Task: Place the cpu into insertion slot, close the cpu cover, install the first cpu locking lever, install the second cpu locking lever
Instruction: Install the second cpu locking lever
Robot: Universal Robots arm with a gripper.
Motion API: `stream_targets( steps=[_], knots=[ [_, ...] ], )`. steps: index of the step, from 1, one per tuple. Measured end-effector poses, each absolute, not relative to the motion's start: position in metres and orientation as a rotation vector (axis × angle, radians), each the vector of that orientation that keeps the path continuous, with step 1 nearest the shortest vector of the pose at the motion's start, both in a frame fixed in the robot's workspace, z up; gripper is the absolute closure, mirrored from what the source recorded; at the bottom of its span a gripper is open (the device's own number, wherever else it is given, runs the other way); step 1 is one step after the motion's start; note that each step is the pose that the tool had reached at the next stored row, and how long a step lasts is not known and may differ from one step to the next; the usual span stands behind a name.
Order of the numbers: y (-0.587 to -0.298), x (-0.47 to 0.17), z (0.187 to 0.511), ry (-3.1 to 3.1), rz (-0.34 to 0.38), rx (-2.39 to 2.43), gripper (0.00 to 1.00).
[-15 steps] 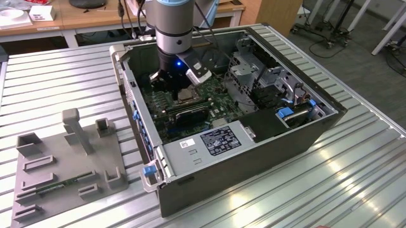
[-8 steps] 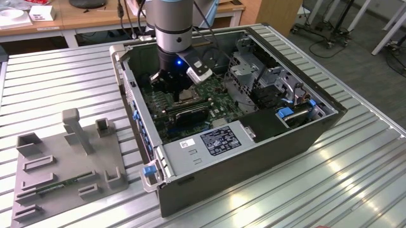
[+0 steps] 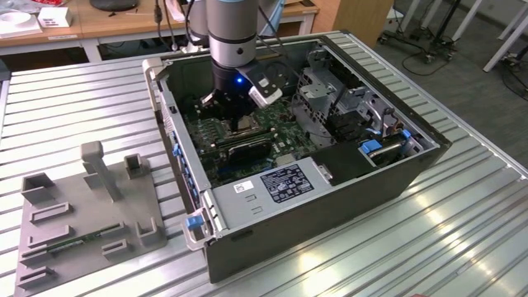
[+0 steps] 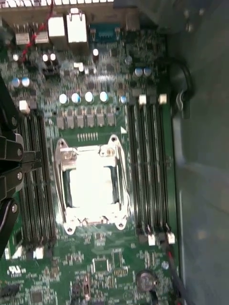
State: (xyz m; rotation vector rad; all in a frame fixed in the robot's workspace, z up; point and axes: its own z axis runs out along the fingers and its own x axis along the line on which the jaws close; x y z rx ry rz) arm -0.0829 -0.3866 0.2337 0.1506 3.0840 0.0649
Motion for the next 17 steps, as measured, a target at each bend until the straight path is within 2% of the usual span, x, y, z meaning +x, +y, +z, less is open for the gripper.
stream_targets(
  steps=[10,17],
  knots=[
    [-0.386,-0.056,0.232,3.084,0.065,0.150,0.90],
    [-0.374,-0.056,0.232,3.083,0.065,0.159,0.90]
  ],
)
